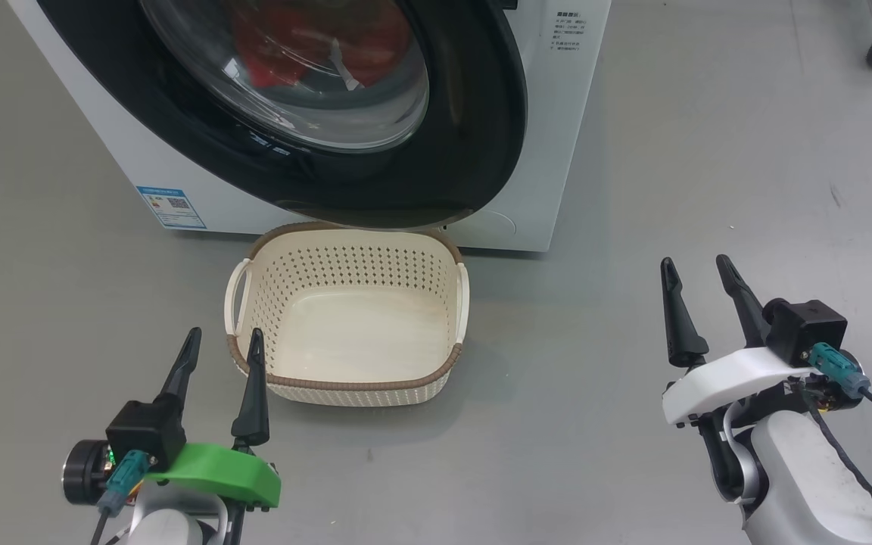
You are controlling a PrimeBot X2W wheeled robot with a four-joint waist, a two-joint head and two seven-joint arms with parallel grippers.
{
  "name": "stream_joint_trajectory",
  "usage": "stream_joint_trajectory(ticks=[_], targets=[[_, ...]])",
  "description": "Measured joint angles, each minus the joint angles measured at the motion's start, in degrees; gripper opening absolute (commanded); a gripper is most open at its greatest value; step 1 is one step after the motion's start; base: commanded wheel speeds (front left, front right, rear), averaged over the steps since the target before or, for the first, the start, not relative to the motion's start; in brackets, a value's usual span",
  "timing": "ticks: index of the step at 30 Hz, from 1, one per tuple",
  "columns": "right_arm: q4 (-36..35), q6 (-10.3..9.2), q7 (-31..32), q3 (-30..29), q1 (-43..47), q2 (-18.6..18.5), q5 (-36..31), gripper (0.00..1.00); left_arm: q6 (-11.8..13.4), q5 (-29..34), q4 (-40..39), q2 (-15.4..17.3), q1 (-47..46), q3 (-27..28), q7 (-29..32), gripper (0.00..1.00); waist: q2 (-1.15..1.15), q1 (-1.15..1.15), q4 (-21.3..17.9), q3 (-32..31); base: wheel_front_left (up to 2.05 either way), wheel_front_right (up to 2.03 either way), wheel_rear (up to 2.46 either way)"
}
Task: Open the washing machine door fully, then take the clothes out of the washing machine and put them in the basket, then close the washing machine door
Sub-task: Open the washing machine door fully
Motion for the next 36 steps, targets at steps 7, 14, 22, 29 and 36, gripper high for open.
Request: stream_joint_trajectory(ticks=[7, 14, 22, 29, 36], targets=[[-0.64, 0.00, -0.15, -0.31, 0.00, 0.32, -0.01, 1.00, -0.07, 0.15, -0.03, 0.00, 0.01, -0.01, 0.00, 1.00, 0.00, 0.00, 0.10, 0.33, 0.00, 0.00, 0.00], [-1.62, 0.01, -0.15, -0.77, -0.01, 0.34, -0.51, 1.00, -0.25, 0.15, -0.36, 0.00, 0.01, -0.07, 0.00, 1.00, 0.00, 0.00, 0.31, 1.08, 0.00, 0.00, 0.00], [-3.16, 0.13, -0.16, -0.92, -0.98, -0.80, -1.42, 1.00, -0.52, 0.15, -1.41, -0.01, -0.01, -0.27, 0.00, 1.00, 0.00, 0.00, 0.79, 3.20, 0.00, 0.00, 0.00], [-4.68, 1.23, 0.12, -0.79, -6.78, -2.86, -2.13, 1.00, -1.01, 0.15, -1.62, -0.02, -0.15, -1.47, 0.00, 1.00, 0.00, 0.00, 1.33, 5.59, 0.00, 0.00, 0.00], [-4.45, 3.61, 3.79, -1.88, -12.00, -3.71, -0.04, 0.00, -1.53, 0.16, -1.80, -0.02, -1.99, -3.21, 0.00, 1.00, 0.00, 0.00, 2.23, 8.33, 0.00, 0.00, 0.00]])
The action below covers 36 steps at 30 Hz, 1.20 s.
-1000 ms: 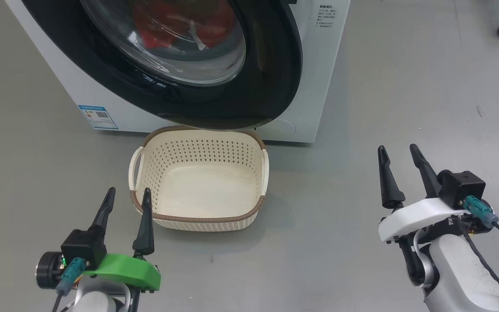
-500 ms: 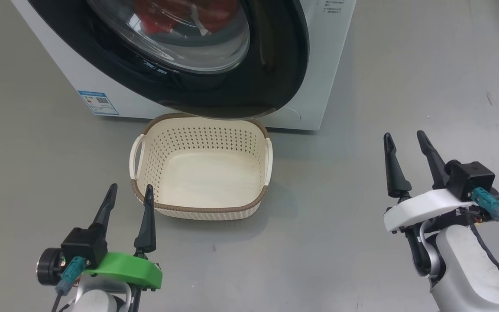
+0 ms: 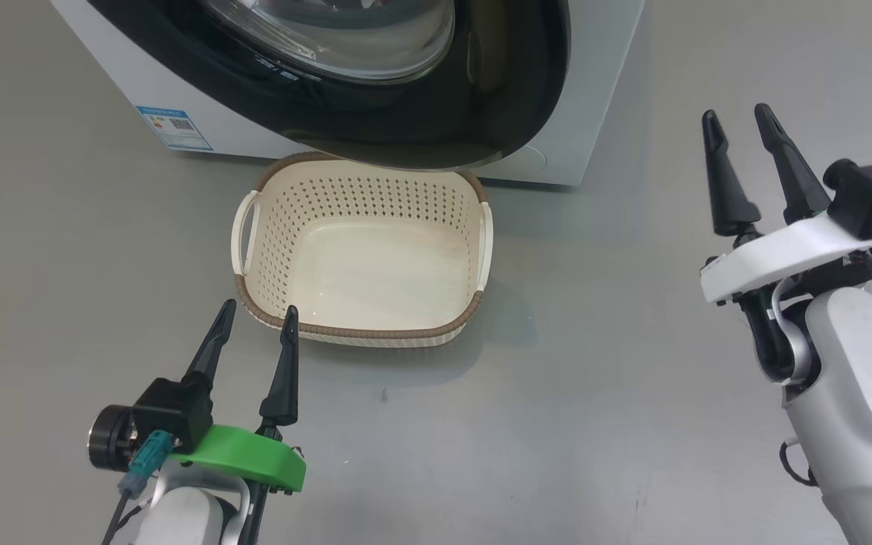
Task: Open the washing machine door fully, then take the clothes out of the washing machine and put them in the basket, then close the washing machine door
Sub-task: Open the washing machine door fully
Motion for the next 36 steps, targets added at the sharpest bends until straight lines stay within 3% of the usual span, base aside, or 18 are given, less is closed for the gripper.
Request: stream_joint_trajectory(ticks=[6, 23, 36], targets=[[0.75, 0.78, 3.44, -1.94, -4.00, -0.37, 3.76, 0.00, -0.11, -0.29, -0.12, -0.02, -1.55, -0.92, 0.00, 1.00, 0.00, 0.00, 1.04, 1.95, 0.00, 0.00, 0.00], [6.19, 1.69, 20.53, -11.59, -19.23, 2.38, 25.90, 0.00, -0.47, -2.52, 0.03, -0.09, -5.29, -4.20, 0.00, 1.00, 0.00, 0.00, 6.54, 7.32, 0.00, 0.00, 0.00], [11.62, -3.10, 36.34, -15.37, -27.28, 3.81, 38.78, 0.00, -0.45, -4.37, 0.54, -0.14, -6.32, -5.45, 0.00, 1.00, 0.00, 0.00, 9.35, 9.14, 0.00, 0.00, 0.00]])
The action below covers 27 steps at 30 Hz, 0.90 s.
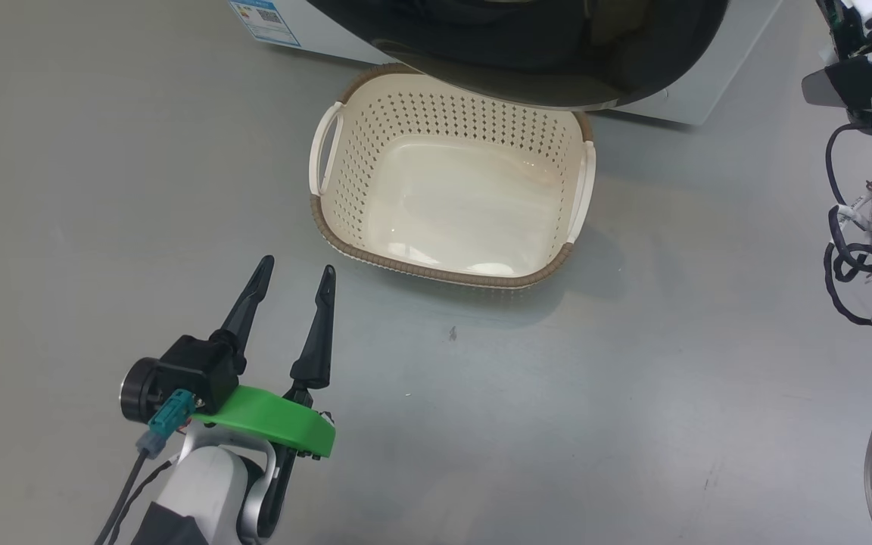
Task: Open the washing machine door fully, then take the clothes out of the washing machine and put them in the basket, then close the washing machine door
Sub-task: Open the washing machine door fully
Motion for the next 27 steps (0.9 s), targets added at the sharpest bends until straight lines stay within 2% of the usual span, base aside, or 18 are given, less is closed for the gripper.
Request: stream_joint_trajectory(ticks=[5, 16, 27], targets=[[1.03, -1.20, 3.54, -1.70, -1.70, 1.45, 4.05, 0.00, 0.08, -0.08, 0.35, -0.11, -0.02, -0.19, 0.00, 1.00, 0.00, 0.00, 0.42, 0.13, 0.00, 0.00, 0.00], [2.86, -4.04, 10.57, -2.92, -3.66, 1.44, 8.46, 0.00, 0.56, -0.24, 1.36, -0.13, -0.07, -0.60, 0.00, 1.00, 0.00, 0.00, 0.80, 0.16, 0.00, 0.00, 0.00], [4.11, -5.06, 16.21, -3.18, -4.34, 1.47, 11.31, 0.00, 0.71, -0.24, 1.56, -0.13, -0.12, -1.07, 0.00, 1.00, 0.00, 0.00, 0.96, -0.14, 0.00, 0.00, 0.00]])
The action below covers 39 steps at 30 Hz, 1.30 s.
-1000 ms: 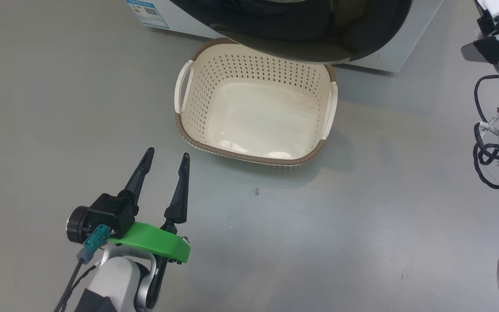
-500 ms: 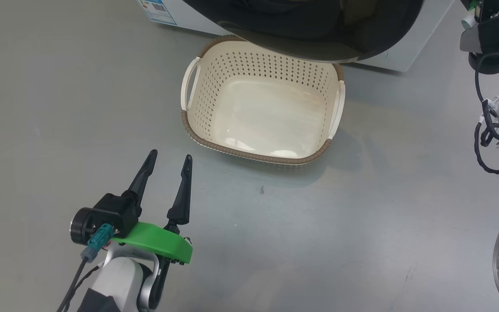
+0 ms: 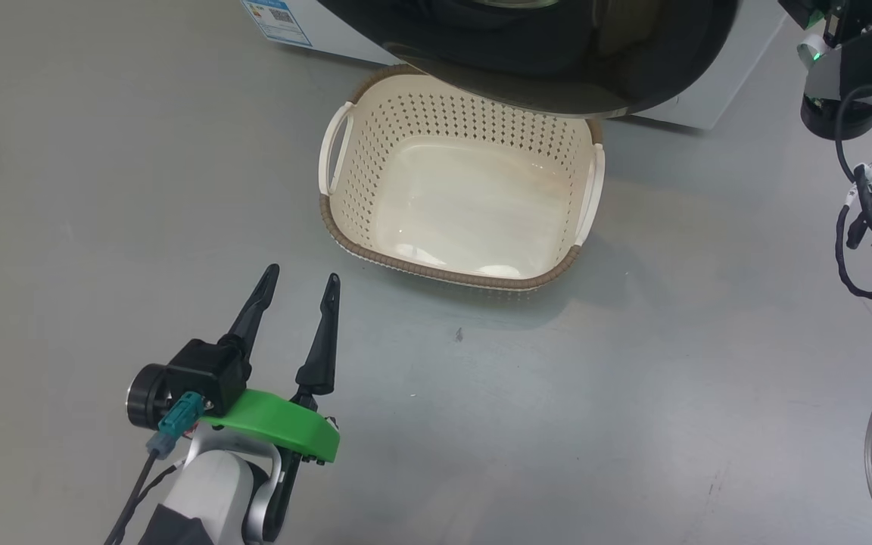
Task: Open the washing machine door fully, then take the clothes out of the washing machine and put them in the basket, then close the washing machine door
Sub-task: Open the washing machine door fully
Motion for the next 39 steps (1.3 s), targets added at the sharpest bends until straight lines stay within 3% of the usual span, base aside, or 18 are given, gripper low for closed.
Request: stream_joint_trajectory(ticks=[22, 39], targets=[[2.34, -0.56, 5.15, 0.35, 1.18, -0.01, 1.97, 0.00, 0.63, 0.00, 0.57, 0.00, -0.19, 0.07, 0.00, 1.00, 0.00, 0.00, 0.13, -2.27, 0.00, 0.00, 0.00], [3.55, -0.97, 9.81, 4.26, 6.09, 2.04, 2.49, 0.00, 1.26, 0.00, 1.55, 0.00, -0.13, 0.56, 0.00, 1.00, 0.00, 0.00, 0.13, -5.90, 0.00, 0.00, 0.00]])
